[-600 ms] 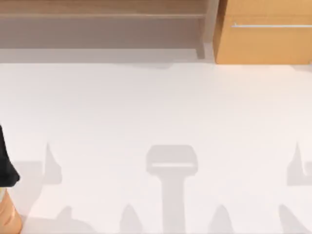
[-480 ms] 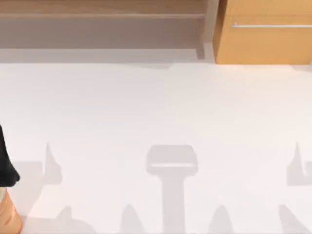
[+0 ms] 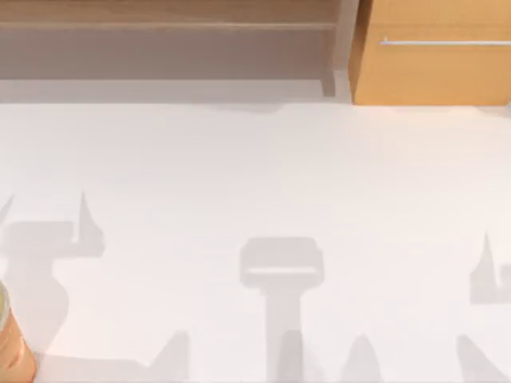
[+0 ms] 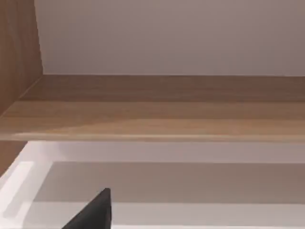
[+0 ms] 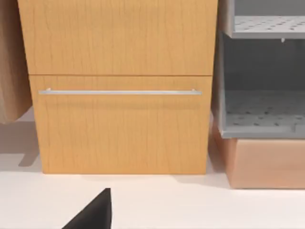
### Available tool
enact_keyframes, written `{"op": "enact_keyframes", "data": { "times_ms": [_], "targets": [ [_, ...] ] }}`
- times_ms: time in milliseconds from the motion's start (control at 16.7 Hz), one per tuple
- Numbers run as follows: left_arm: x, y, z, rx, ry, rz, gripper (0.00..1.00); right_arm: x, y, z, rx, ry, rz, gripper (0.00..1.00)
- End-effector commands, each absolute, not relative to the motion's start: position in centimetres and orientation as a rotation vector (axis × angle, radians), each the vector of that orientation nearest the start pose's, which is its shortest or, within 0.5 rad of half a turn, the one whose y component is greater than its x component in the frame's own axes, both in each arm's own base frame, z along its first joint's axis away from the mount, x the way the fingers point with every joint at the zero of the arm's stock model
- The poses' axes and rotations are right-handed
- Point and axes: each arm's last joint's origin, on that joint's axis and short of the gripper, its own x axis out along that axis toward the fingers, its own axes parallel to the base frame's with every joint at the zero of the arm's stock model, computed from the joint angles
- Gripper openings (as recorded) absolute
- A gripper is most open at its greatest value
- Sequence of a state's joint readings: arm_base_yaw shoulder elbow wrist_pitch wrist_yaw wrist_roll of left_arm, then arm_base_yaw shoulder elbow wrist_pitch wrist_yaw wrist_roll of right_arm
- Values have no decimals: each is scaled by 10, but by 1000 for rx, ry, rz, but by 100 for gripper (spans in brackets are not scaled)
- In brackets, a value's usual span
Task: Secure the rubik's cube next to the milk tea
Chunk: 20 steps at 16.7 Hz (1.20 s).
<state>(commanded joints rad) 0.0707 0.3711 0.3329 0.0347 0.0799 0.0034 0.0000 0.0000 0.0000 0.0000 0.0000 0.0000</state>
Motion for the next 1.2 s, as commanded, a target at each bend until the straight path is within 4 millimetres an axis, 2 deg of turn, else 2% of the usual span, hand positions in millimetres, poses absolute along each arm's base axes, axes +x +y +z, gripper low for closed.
{"op": "enact_keyframes", "data": {
  "times_ms": [240,420,540,720,900,1020,1200],
  "targets": [
    [173,19,311,-5,14,-12,100,106,-1,160,0,0,0,100],
    [224,37,349,-7,19,-15,100,106,-1,160,0,0,0,100],
    [261,52,365,-8,21,-15,100,106,-1,160,0,0,0,100],
    [314,78,378,-8,21,-17,100,106,-1,160,0,0,0,100],
    [357,102,379,-6,15,-20,100,106,-1,160,0,0,0,100],
    [377,115,377,-4,11,-21,100,106,-1,160,0,0,0,100],
    [391,125,377,0,1,-20,100,106,-1,160,0,0,0,100]
  ]
}}
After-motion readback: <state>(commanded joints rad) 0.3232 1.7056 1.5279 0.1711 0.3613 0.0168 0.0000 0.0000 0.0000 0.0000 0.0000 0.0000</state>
